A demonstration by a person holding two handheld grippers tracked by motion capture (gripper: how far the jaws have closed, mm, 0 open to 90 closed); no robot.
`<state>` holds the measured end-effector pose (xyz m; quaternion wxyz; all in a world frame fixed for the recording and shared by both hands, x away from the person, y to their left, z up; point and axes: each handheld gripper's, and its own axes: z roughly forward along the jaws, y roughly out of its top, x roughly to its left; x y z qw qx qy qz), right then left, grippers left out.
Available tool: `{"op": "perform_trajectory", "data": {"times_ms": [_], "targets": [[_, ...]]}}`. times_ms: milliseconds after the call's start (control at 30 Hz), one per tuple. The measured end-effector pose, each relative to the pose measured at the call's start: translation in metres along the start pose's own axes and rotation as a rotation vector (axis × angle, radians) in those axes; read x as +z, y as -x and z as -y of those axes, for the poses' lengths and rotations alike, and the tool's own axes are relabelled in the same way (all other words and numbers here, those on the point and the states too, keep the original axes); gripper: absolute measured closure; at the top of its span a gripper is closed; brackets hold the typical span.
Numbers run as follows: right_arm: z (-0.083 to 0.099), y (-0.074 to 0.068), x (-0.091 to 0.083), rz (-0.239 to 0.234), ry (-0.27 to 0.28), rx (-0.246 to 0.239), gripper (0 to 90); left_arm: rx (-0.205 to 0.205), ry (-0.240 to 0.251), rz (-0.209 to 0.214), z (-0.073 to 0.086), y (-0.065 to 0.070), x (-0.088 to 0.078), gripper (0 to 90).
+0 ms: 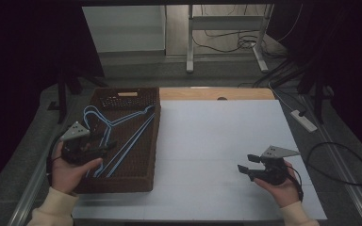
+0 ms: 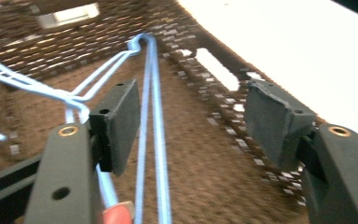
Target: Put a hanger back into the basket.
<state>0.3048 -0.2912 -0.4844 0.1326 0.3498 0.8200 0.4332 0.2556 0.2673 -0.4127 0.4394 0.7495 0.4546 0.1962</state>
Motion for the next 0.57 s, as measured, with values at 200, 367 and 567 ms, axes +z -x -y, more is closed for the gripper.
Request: {"op": "perform_trajectory", "data": {"times_ms": [200, 367, 567], "targets": [[0.002, 0.003, -0.006, 0.026, 0.008, 0.004, 37.5, 0.005, 0.048, 0.07, 0.015, 0.025, -0.006, 32.2], [0.003, 0.005, -0.009, 0.035, 0.017, 0.004, 37.4, 0.011, 0.052, 0.112, 0.026, 0.039, -0.001, 32.1], [0.002, 0.004, -0.01, 0.035, 0.023, -0.007, 37.2, 0.016, 0.042, 0.121, 0.032, 0.043, 0.006, 32.1]]}}
